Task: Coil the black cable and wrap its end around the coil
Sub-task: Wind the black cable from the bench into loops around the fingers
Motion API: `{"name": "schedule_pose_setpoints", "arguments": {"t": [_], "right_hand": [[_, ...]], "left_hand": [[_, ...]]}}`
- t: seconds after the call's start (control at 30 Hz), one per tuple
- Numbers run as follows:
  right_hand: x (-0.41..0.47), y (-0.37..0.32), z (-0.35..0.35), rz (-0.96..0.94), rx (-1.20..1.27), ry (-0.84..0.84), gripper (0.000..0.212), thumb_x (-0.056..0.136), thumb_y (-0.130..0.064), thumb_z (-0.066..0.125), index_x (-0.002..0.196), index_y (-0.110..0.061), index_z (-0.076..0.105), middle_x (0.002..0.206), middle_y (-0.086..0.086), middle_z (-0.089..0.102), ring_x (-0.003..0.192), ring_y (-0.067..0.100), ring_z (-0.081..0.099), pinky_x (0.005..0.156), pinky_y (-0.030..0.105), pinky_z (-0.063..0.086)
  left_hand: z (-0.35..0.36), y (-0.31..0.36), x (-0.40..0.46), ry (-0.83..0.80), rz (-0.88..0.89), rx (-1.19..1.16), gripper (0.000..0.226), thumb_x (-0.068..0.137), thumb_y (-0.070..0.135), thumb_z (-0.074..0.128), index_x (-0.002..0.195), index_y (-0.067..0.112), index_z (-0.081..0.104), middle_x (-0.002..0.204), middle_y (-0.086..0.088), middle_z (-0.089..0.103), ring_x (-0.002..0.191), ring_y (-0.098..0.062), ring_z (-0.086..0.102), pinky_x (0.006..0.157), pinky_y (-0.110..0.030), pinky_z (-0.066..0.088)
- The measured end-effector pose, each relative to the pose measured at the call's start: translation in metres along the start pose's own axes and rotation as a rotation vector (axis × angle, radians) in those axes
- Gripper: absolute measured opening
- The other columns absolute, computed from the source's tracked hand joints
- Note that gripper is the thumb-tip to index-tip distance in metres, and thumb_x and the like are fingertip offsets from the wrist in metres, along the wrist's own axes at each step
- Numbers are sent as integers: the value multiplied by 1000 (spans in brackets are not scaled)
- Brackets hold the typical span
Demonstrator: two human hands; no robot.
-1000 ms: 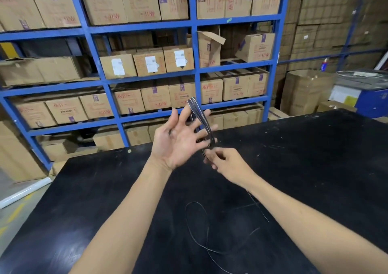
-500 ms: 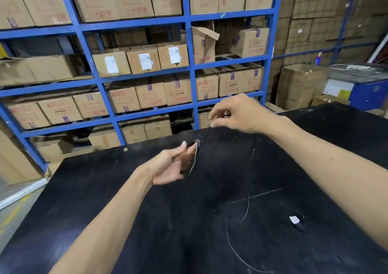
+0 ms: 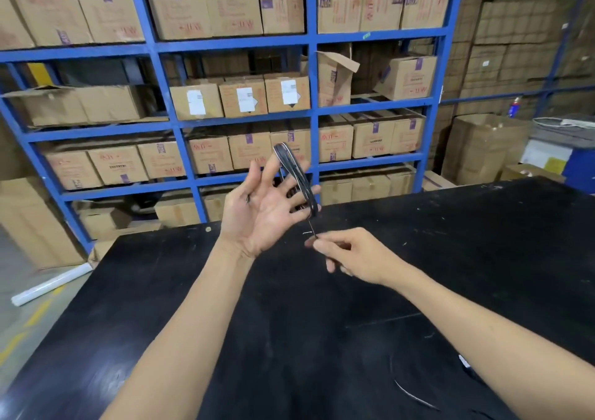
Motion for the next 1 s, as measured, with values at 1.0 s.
{"name": "schedule_pose_setpoints", "arguments": {"t": [1.0], "right_hand": [[6, -24, 3, -77, -122, 5, 22, 104, -42, 55, 110, -35, 74, 70, -4, 70, 54, 0, 52, 58, 21, 45]], "left_hand": [[6, 32, 11, -21, 57, 93, 50, 104, 52, 30, 138, 23, 54, 149, -13, 43, 138, -43, 38, 115, -58, 31]]}}
Point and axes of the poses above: each hand's wrist, its own x-axis towards the middle knuckle, its own z-axis out of the palm, y = z × x, the point moved 5 cm from there along x, towards the middle knuckle
